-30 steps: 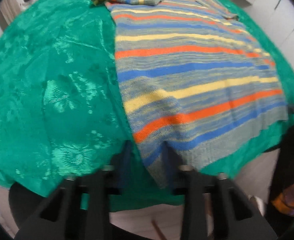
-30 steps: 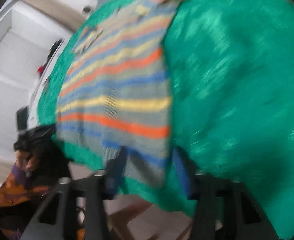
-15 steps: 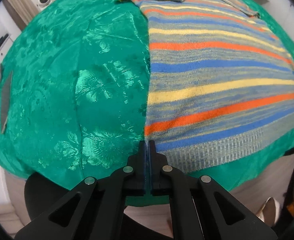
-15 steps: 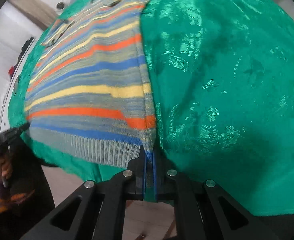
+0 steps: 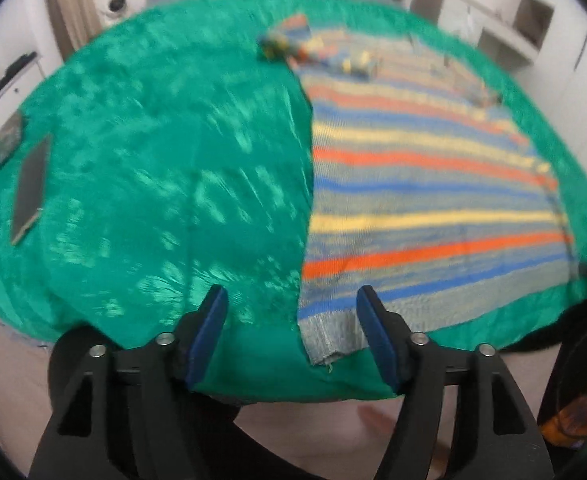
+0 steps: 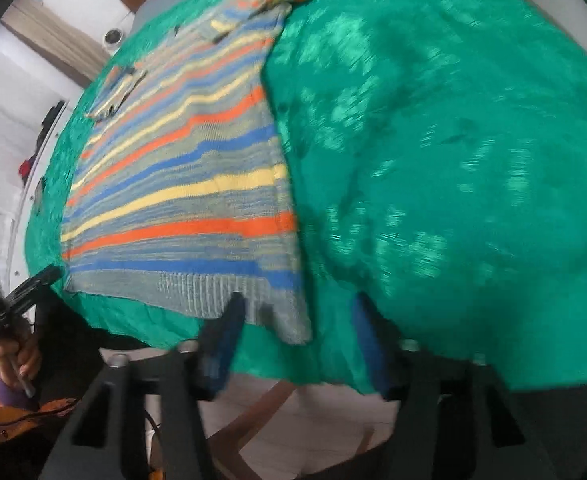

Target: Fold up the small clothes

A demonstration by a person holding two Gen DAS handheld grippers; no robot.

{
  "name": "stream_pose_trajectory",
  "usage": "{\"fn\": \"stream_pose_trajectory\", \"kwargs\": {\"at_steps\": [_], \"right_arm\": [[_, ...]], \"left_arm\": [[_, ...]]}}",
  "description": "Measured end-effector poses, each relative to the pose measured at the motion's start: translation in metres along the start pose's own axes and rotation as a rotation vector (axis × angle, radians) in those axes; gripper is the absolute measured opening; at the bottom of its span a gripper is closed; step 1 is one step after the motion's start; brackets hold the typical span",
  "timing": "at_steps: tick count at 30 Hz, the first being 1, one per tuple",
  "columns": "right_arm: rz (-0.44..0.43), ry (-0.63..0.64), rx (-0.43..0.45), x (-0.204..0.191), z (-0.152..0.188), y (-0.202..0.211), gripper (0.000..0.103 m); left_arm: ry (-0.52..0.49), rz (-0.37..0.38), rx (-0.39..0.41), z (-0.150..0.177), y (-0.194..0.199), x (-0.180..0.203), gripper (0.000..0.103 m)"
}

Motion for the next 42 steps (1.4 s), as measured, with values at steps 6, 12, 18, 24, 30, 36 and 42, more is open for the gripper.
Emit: {"fn": "stream_pose_trajectory", "kwargs": {"at_steps": [6,12,18,24,30,36,42], "right_arm": [[0.198,0.021,0.188,0.016,-0.008,0.045,0.069],[0.304,0.036,0.366,0.017,-0.025,0.074,0.075],[0.318,0.065,0.462,-0.007,-0.028,0.086,0.080],[0.273,0.247,0.458,-0.041,-0.066,0.090,0.081],[0.232,0.500,0.306,-0.101,-0.163,0.076,0.095],[0.240,0.650,0.272,-0.153,-0.248,-0.017,0.082],[0.200,0.533,0.149,-0.139,-0.288,-0.108,0.019]], "left_arm": [[0.001,-0.134,0.188,-0.018,0.039,-0.011,0.094],[0.023,-0.234,0.287,-0.052,0.044,-0.034,0.098],[0.136,-0.250,0.283,-0.052,0.025,-0.055,0.098],[0.241,-0.236,0.303,-0.036,0.021,-0.071,0.098],[0.253,-0.279,0.320,-0.037,0.022,-0.075,0.098],[0.317,-0.280,0.302,-0.031,0.020,-0.088,0.098],[0.389,-0.276,0.270,-0.025,0.015,-0.101,0.098]]}}
Point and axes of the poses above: each gripper's, at about its wrist camera, not at the fingertips, and y roughly against the way its jaws point, x to its right, z to its underside, the point moved 10 cm from there along -y, roughly the way its jaws point, and after that the axes turned 7 degrees about z, right-handed, at the moved point
